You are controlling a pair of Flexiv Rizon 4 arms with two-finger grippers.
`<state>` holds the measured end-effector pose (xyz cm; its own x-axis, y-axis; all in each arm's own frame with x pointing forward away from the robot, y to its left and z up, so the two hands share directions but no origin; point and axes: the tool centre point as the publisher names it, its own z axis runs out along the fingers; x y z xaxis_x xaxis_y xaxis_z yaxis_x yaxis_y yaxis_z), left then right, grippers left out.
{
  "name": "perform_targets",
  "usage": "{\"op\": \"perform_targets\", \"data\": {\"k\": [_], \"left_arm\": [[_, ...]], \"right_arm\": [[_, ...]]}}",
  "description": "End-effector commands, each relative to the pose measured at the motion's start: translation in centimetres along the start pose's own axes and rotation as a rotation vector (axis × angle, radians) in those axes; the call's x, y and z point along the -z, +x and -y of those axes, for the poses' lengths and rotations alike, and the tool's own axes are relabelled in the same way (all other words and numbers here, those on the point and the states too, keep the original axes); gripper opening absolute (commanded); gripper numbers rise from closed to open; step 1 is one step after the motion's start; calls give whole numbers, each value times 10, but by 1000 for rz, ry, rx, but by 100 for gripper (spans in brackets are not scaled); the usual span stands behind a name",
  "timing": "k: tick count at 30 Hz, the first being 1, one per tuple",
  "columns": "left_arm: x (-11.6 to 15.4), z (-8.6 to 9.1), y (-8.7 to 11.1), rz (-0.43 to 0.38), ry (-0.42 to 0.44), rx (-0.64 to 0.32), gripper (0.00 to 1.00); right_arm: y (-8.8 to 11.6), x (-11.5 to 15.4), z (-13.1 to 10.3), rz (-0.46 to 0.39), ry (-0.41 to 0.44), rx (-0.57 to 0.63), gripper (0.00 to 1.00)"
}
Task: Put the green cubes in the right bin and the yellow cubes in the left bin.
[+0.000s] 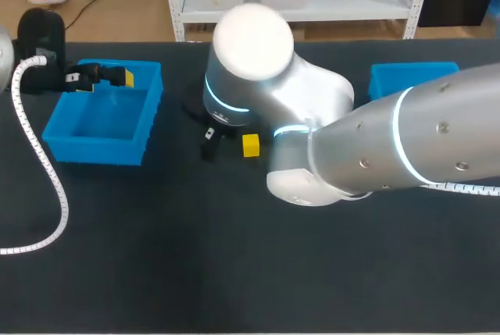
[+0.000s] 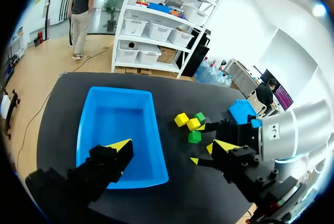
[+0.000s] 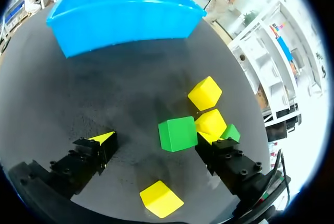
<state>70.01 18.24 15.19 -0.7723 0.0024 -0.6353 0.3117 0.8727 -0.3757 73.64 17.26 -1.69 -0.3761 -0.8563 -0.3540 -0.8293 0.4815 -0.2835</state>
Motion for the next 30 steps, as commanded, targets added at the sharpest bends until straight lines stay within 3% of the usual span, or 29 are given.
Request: {"op": "perform_targets", "data": {"k": [1,7,8,9,10,12,27,28,30], "left_arm": [[0,-2,1,6,10,-2,100],[0,-2,1,6,10,-2,100],[0,-2,1,6,10,-2,100],[0,-2,1,6,10,-2,100],[0,-2,1,6,10,-2,100],[0,-2,1,6,10,-2,100],[0,-2,1,6,10,-2,100],[0,-2,1,6,10,-2,100],[0,-2,1,6,10,-2,100]], "right_arm": [[4,-6,-3,9,21,0,100],[2,-12,-4,7,36,-1,100],[2,-12,-5,7,38,-4,47],[1,-12,-5,7,37,-8,38],[1,-13,-5,10,41,-12,20],[1,-13,-5,11,42,-15,0],[3,-14,-13,25,38,-4,0],[2,-14,-13,33,42,-6,7],[2,-13,-13,34,44,-9,0]]}}
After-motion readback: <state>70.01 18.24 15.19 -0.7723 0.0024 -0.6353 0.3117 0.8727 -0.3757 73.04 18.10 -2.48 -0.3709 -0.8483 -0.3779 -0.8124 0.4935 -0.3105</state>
